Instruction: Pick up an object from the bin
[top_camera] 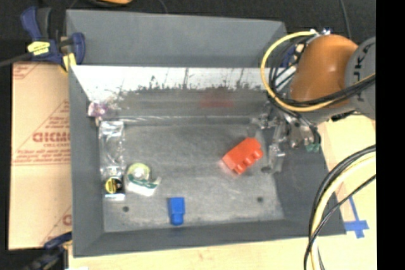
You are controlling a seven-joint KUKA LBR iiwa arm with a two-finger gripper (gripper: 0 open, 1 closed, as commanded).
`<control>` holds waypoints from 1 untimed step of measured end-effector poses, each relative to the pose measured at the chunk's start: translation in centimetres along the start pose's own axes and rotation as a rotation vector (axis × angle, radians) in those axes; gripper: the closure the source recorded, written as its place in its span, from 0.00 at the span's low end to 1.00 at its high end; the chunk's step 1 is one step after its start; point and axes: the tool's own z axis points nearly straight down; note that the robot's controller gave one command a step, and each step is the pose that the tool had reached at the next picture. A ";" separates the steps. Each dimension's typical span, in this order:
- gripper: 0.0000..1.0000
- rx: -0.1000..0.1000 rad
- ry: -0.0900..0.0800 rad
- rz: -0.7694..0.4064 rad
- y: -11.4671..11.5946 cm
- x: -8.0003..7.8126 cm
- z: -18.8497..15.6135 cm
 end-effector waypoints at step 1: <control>0.00 0.005 -0.017 -0.092 2.5 1.6 -9.6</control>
Offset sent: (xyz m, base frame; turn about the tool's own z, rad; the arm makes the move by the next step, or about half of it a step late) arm -0.0213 0.0232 0.0905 -0.0940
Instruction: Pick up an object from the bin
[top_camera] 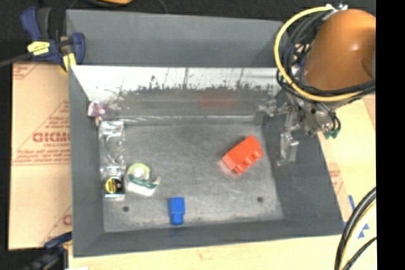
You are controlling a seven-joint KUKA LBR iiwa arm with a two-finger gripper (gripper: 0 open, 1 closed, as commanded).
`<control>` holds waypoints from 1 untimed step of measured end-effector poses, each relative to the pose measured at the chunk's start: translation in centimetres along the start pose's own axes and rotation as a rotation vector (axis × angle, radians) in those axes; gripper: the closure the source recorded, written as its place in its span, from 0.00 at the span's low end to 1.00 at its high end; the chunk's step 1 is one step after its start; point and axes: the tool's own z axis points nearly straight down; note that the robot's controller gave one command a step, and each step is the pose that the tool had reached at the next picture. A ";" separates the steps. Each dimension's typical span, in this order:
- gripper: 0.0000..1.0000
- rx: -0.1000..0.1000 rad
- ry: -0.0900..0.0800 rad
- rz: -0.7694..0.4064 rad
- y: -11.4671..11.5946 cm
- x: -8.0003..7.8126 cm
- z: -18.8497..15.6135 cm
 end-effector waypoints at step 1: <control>0.00 -0.008 0.014 -0.320 0.8 5.3 11.9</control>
Offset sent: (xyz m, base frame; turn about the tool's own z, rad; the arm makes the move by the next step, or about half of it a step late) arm -0.0510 -0.0041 -0.1168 -0.3216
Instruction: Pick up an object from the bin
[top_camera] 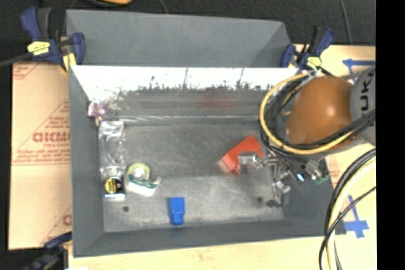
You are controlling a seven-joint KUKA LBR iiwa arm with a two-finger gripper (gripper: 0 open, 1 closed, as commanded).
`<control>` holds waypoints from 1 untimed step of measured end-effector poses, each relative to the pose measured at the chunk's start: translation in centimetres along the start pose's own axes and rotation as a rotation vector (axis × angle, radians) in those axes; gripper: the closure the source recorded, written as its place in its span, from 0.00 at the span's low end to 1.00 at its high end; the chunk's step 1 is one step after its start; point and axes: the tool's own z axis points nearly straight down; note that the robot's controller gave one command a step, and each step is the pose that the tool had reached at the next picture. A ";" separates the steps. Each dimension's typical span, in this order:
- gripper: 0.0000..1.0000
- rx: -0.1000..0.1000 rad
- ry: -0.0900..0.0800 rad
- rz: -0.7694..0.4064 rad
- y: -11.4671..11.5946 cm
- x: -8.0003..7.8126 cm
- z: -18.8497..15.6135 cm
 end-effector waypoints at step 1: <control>0.00 0.008 -0.014 0.000 -0.9 -9.1 -2.7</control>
Offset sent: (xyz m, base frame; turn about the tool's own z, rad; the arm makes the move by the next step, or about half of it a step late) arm 0.0775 0.0379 0.0241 0.0043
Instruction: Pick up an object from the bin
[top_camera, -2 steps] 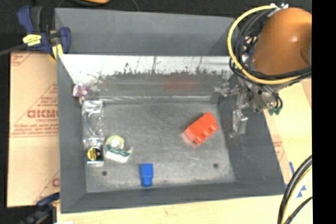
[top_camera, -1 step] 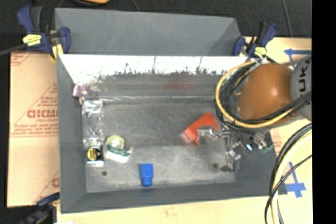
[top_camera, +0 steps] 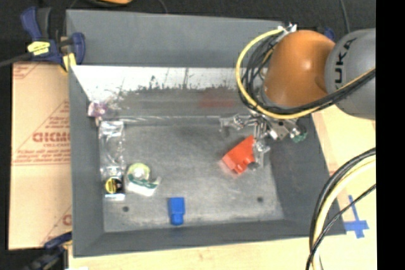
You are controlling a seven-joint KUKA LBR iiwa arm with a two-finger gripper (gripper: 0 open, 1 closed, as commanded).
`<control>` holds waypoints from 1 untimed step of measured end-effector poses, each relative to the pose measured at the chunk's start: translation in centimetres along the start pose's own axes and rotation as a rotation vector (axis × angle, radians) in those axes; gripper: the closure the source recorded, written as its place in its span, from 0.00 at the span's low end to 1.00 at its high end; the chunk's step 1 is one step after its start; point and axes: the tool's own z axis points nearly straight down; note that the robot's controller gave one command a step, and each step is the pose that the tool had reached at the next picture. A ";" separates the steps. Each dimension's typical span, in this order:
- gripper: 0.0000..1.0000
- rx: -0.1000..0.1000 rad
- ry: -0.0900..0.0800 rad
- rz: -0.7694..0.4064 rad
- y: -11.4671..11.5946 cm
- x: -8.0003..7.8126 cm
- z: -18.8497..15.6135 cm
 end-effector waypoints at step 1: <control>0.00 -0.006 0.009 -0.019 -1.5 3.3 6.5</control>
Offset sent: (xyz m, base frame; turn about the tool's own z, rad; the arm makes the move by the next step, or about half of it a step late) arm -0.0194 -0.0287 -0.0625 -0.0226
